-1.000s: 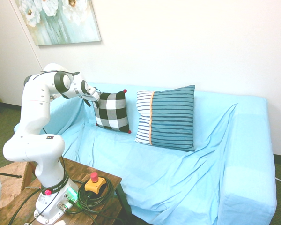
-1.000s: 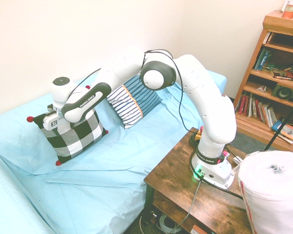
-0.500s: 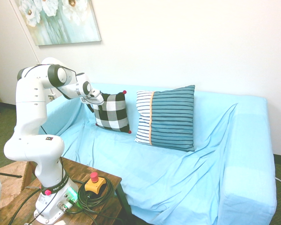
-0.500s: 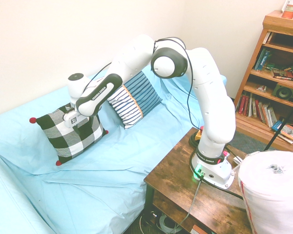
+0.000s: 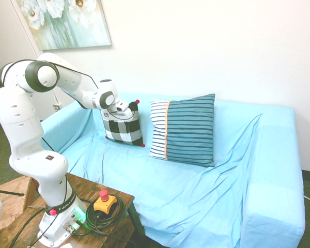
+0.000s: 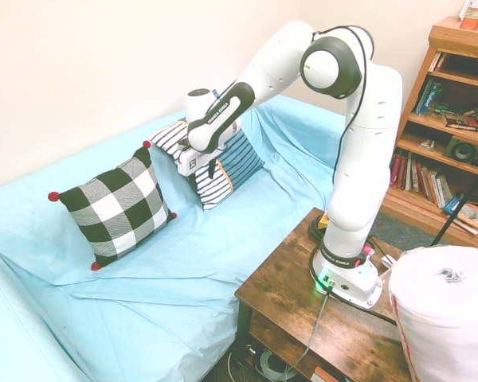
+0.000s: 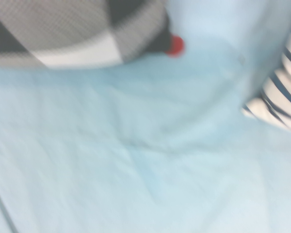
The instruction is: Stand the pillow up
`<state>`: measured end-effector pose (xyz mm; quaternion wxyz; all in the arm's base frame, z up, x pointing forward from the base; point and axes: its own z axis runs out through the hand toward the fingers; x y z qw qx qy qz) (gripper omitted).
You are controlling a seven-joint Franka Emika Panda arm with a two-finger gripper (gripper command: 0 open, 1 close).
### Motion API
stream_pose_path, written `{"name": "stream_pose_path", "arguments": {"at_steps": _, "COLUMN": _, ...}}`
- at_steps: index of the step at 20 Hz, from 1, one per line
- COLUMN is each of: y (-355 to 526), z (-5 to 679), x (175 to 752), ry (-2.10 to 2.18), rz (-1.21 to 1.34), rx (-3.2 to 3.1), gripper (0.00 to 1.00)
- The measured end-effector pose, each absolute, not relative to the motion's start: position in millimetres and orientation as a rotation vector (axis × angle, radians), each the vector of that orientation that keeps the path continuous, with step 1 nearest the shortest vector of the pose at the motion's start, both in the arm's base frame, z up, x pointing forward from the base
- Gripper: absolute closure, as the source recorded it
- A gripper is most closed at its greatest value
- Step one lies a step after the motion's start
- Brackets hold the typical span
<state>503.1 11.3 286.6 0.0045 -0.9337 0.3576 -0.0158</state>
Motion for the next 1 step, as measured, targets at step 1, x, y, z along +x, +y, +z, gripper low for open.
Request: {"name": "stream_pose_path", "arguments": {"at_steps": 1, "y": -6.2, "z": 284.4, "x": 487.4, "ry": 1.114, "rz": -0.042, "rx": -2.924, "gripper": 0.00}}
